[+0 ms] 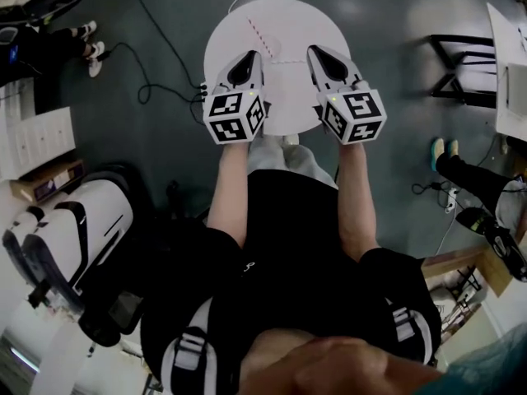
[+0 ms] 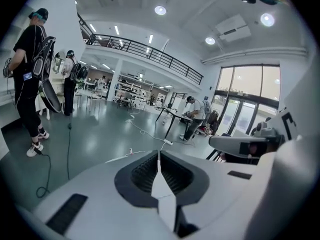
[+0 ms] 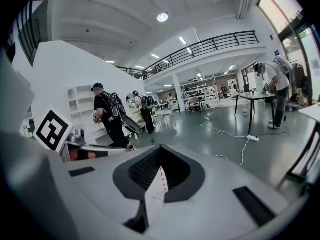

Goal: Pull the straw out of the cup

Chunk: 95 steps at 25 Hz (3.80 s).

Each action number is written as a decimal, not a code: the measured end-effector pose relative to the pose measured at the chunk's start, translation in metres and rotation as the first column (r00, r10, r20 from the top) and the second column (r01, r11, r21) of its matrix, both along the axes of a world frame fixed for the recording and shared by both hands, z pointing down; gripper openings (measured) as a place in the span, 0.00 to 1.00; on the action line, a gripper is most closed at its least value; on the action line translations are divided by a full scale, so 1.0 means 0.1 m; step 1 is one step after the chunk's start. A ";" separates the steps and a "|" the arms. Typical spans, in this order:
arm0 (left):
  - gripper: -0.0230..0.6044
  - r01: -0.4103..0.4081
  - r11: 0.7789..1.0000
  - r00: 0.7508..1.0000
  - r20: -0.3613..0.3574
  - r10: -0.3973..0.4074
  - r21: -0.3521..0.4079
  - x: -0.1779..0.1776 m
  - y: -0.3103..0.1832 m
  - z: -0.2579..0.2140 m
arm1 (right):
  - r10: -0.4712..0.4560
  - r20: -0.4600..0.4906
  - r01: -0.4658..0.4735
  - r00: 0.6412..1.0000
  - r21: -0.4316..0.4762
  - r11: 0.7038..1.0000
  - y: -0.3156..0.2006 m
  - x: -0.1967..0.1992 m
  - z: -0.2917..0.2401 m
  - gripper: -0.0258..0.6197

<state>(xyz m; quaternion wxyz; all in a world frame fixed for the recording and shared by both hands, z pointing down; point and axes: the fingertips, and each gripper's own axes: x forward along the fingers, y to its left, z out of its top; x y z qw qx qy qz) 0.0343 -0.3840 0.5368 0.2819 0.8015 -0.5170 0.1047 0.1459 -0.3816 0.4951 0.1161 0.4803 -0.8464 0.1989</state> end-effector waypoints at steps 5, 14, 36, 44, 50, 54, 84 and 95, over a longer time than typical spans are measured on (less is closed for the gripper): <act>0.05 -0.008 0.999 1.000 -0.005 0.008 -0.048 0.01 -0.21 0.26 | 0.001 -0.030 -0.002 1.000 -0.035 0.999 -0.18 -0.06 0.16 0.07; 0.11 0.001 0.993 1.000 -0.029 -0.004 -0.120 -0.10 -0.57 0.68 | 0.025 -0.084 -0.031 0.996 -0.074 0.997 -0.42 -0.12 0.37 0.07; 0.17 -0.036 0.956 0.995 -0.097 0.008 -0.291 -0.04 -1.16 1.61 | 0.059 -0.154 -0.091 0.986 -0.209 0.974 -0.86 -0.10 0.99 0.07; 0.09 0.003 0.965 0.996 -0.082 -0.025 -0.263 -0.04 -1.19 1.64 | 0.055 -0.162 -0.092 0.985 -0.231 0.968 -0.87 -0.09 1.09 0.07; 0.09 0.025 0.974 0.994 -0.094 -0.047 -0.225 -0.12 -1.14 1.47 | 0.045 -0.178 -0.082 0.983 -0.206 0.975 -0.77 -0.11 0.96 0.07; 0.09 0.054 0.981 0.994 -0.086 -0.071 -0.188 -0.18 -1.03 1.27 | 0.033 -0.173 -0.065 0.984 -0.182 0.981 -0.62 -0.12 0.83 0.07; 0.09 0.048 0.985 0.997 -0.068 -0.037 0.168 -0.16 0.40 -0.82 | 0.085 0.061 -0.088 0.994 0.041 0.995 0.72 0.21 -0.37 0.07; 0.09 0.077 0.949 0.997 -0.035 -0.070 0.307 -0.28 0.99 -1.38 | 0.044 0.071 -0.057 0.997 0.197 0.979 1.18 0.19 -0.88 0.07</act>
